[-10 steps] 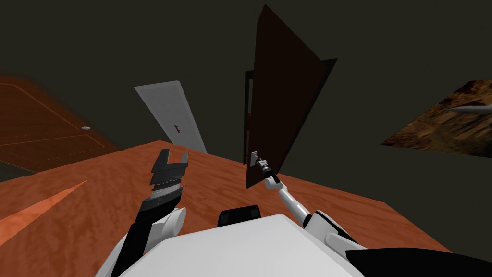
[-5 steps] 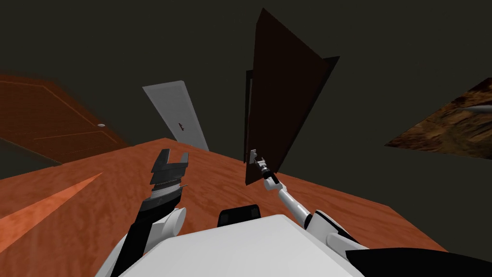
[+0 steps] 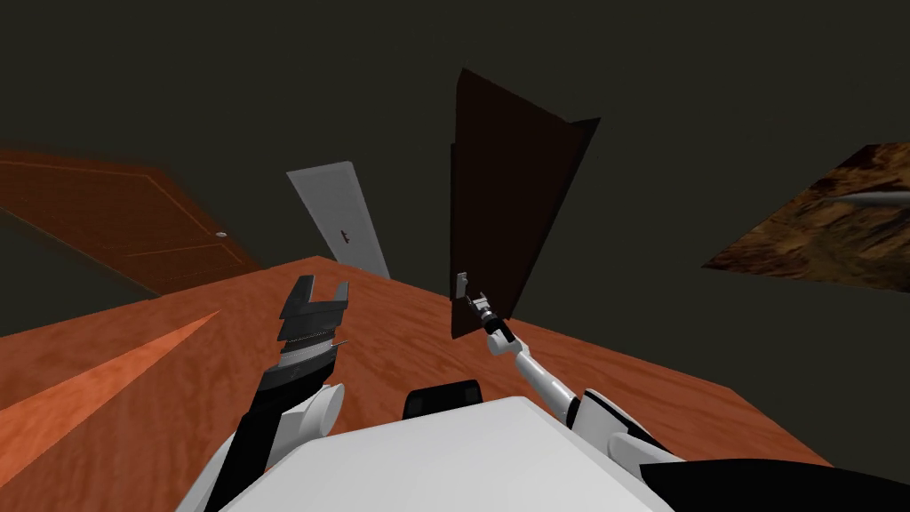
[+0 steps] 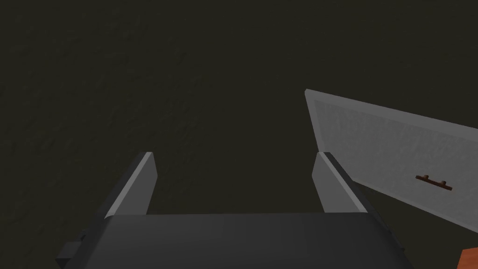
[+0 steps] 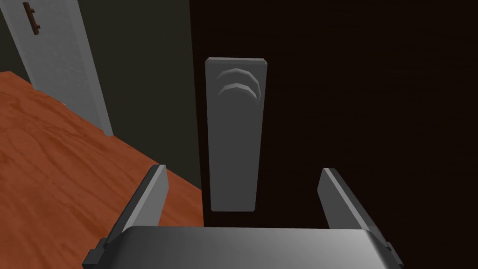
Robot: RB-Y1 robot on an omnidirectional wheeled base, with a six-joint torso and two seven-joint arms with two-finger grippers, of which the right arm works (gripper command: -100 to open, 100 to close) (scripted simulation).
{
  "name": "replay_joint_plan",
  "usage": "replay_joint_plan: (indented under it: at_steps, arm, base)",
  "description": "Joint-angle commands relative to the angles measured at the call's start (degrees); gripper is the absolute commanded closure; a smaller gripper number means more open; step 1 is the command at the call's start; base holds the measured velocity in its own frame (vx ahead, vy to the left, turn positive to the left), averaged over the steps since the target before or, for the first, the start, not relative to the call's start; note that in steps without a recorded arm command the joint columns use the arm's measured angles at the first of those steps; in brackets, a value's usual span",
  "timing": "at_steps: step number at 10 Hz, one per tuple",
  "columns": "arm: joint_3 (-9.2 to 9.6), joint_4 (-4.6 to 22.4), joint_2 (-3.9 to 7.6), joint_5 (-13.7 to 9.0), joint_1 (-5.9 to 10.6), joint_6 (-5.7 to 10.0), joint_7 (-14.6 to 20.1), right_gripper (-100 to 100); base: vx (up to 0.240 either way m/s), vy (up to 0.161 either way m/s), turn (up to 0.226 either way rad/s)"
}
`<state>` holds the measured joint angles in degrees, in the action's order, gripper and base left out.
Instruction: Pull the door open
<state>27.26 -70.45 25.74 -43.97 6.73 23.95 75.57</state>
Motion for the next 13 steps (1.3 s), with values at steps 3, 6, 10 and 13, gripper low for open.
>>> replay_joint_plan:
  at_steps: [3, 6, 10, 13]
  arm:
    - [-1.9, 3.34, 2.99, -0.99, -0.12, 2.59, 3.06, -100]
    - [-2.94, 5.15, 4.61, -1.52, -0.18, 4.0, 4.73, -100]
    - [-2.93, 6.08, 5.32, -1.58, -0.13, 4.65, 5.55, 100]
    - [-2.93, 6.08, 5.32, -1.58, -0.13, 4.65, 5.55, 100]
  base:
    - [0.125, 0.085, 0.245]
    - [0.156, 0.059, 0.172]
    - [0.035, 0.012, 0.046]
    - [-0.009, -0.004, 0.008]
